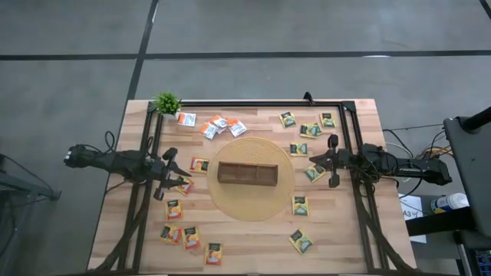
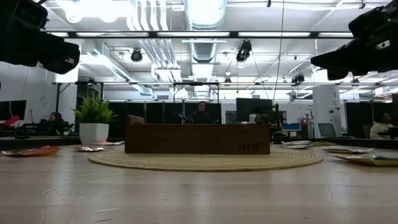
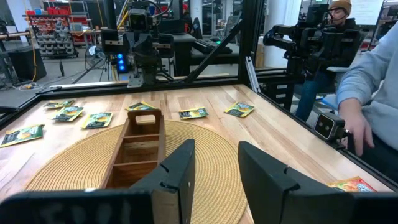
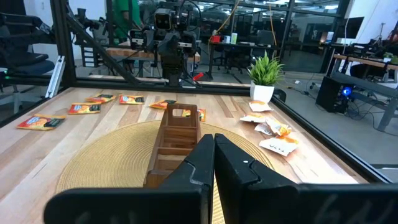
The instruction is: Pick & Place Tea
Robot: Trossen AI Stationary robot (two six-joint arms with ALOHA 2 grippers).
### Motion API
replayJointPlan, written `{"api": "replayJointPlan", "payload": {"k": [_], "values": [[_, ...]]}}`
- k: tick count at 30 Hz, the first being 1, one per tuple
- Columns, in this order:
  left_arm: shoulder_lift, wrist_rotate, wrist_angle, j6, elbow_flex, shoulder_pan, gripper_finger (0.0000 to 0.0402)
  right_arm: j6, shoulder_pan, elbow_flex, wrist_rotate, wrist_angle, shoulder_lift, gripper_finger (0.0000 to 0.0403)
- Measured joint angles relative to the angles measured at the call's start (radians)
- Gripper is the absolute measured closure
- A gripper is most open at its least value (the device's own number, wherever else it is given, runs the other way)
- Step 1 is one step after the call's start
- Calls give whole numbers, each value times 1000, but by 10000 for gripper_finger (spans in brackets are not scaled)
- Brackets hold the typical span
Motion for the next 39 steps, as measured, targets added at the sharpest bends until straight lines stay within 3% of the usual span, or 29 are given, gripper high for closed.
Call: {"api": "replayJointPlan", "payload": {"k": [11,20,26,34,39], "values": [[0,0,4,-3,0,0,284,0,0,0,0,0,0,394],[0,-16,54,-187,0,0,284,0,0,0,0,0,0,394],[0,-201,69,-133,0,0,284,0,0,0,0,0,0,394],[0,-627,197,84,0,0,284,0,0,0,0,0,0,394],[0,-664,421,268,0,0,284,0,0,0,0,0,0,394]]}}
